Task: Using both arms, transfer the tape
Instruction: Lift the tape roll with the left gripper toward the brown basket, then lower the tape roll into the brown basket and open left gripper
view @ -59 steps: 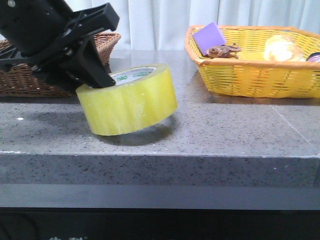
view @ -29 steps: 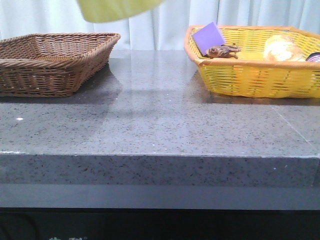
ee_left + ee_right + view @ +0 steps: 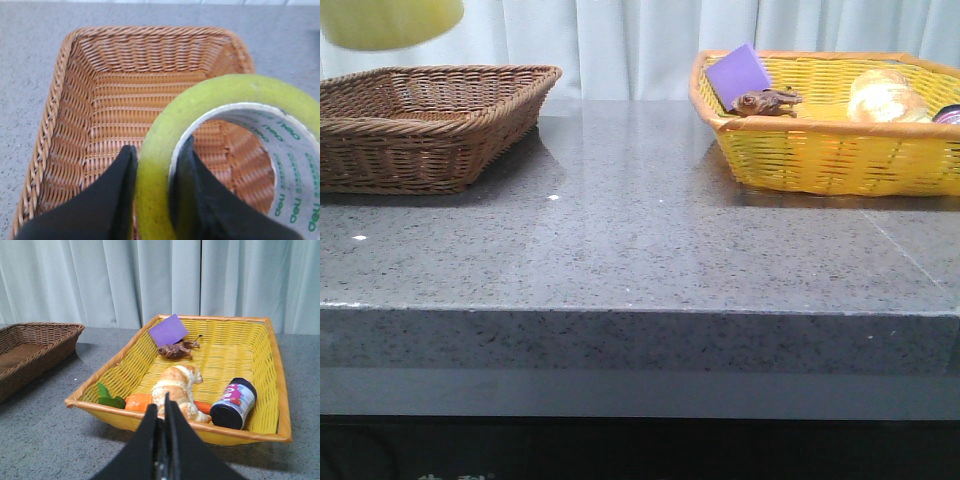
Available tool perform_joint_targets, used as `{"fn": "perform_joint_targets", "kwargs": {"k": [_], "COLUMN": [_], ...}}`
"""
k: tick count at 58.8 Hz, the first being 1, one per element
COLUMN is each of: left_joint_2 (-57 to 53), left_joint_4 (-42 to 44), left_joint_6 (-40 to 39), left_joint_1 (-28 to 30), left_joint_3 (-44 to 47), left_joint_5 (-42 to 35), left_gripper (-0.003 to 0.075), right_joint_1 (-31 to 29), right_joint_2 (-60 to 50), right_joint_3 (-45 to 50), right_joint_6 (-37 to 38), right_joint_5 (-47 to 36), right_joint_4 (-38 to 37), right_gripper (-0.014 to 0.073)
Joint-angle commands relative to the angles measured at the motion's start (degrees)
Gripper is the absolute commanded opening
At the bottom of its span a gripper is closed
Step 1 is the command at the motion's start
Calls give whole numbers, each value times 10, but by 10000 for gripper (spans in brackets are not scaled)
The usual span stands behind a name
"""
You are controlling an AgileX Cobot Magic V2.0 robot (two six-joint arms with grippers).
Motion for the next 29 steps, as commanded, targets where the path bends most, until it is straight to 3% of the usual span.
{"fn": "perform_joint_targets", "kwargs": {"k": [1, 15, 22, 29], "left_joint_2": [8, 79, 86, 86], "left_joint_4": [-10, -10, -10, -10], "left_joint_6": [-9, -9, -9, -9], "left_joint_1": [3, 3, 3, 3], "left_joint_3": [-23, -23, -23, -24], "left_joint_5": [-68, -73, -70, -74], "left_gripper": [-4, 41, 169, 353], "right_joint_1": [-3, -3, -3, -3], "right_joint_2": [4, 4, 4, 4], "right_joint_3": [-14, -14, -14, -14], "right_joint_6": [-2, -2, -2, -2], "right_joint_5": [-39, -39, -39, -39], "right_joint_4": [-3, -3, -3, -3], "right_gripper": [-92, -92, -92, -92]}}
